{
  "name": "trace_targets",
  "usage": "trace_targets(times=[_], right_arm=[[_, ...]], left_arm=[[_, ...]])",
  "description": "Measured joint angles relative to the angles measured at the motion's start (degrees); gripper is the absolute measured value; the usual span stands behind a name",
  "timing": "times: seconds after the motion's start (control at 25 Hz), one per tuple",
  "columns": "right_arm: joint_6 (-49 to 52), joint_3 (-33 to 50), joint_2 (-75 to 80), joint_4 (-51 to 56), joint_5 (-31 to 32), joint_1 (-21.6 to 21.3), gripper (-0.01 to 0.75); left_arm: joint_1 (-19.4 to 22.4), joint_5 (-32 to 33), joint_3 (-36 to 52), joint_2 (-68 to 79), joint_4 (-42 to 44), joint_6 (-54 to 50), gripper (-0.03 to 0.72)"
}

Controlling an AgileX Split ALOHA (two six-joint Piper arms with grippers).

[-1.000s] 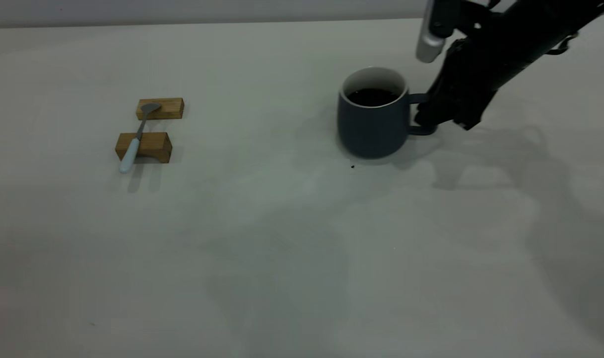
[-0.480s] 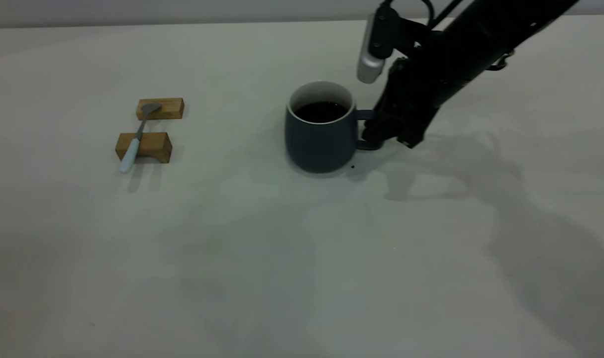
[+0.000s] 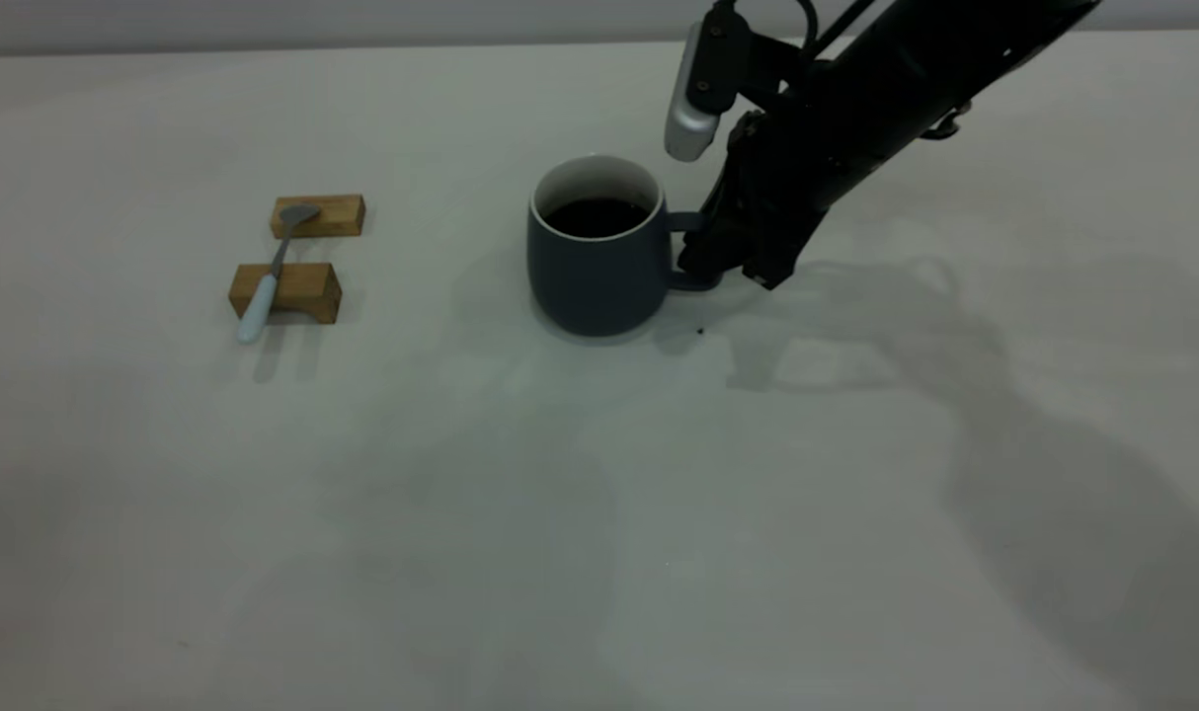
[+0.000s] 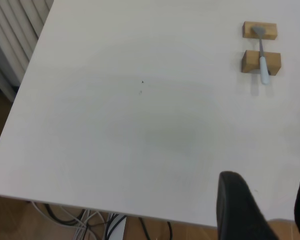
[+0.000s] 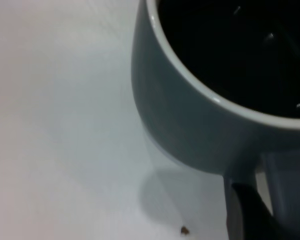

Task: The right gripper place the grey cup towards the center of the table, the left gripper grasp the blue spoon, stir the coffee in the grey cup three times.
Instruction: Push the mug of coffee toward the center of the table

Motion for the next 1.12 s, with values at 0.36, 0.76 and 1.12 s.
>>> trace_targets(times=[0.36,0.76,1.12], right_arm=[[0.0,-0.3,0.3,0.6,0.4,-0.1,0.174],[0.1,-0.3,0.6,1.3,0.2,-0.1,0.451],[2.0,5.3,-5.5,0.5,-1.6,-2.3,0.519]], left_arm=[[0.0,0.0,0.0,0.0,0.0,0.0,0.359],[0.0,0.0,0.0,0.0,0.0,0.0,0.359],[0.0,0.0,0.0,0.0,0.0,0.0,0.359]])
